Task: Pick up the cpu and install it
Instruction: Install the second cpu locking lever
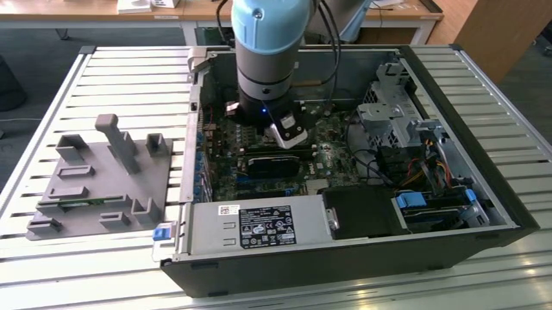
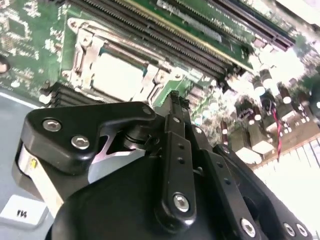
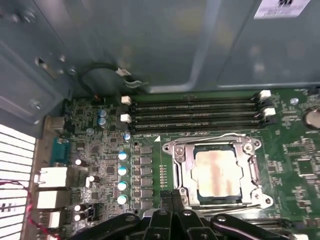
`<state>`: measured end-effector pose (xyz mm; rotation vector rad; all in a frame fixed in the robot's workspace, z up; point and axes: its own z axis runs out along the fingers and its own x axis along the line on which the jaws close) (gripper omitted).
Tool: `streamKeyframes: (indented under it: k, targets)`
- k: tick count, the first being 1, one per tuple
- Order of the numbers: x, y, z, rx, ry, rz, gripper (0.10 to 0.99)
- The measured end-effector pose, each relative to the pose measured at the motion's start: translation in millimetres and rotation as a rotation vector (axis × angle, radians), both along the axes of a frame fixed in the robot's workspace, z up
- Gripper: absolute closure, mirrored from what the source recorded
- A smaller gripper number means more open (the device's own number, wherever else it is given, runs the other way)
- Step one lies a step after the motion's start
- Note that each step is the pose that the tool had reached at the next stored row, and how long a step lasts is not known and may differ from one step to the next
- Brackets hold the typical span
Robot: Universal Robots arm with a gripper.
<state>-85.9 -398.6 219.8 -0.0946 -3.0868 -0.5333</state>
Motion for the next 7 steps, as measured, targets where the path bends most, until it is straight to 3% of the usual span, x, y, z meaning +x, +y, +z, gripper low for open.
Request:
streamKeyframes:
  k: [7]
  targets:
    - [0.0,0.0,14.6,0.000,0.0001,-0.001,0.980]
